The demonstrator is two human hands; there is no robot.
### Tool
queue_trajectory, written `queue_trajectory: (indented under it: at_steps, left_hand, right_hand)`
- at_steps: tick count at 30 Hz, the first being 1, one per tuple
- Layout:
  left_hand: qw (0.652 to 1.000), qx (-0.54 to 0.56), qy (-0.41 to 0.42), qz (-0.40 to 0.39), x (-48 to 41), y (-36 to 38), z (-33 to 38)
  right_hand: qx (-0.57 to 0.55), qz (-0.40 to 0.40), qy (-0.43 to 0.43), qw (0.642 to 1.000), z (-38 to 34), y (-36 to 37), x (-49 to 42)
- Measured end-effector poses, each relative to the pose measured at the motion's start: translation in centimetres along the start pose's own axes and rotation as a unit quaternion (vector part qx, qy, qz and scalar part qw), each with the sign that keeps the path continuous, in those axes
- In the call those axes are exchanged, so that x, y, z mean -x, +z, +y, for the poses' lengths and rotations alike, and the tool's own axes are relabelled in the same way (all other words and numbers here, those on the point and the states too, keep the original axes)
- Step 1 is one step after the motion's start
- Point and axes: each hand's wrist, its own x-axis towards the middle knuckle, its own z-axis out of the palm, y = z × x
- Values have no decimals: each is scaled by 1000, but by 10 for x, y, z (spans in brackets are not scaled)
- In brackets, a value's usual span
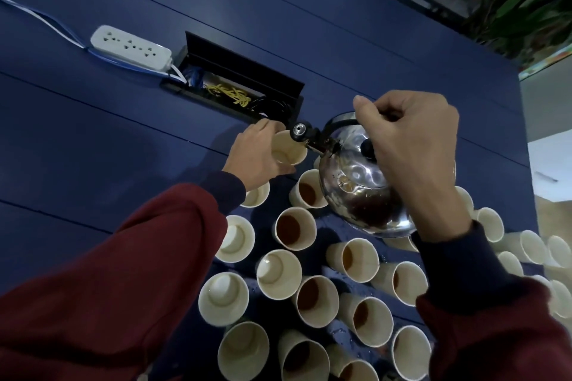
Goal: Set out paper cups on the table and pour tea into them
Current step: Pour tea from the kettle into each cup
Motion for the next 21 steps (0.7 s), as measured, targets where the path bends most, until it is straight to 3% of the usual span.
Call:
queue_trajectory:
  at_steps: [21]
  left_hand:
    - [1000, 3, 6, 5, 0, 1, 0]
  right_hand:
    - [31, 23, 12, 999, 0, -3, 2]
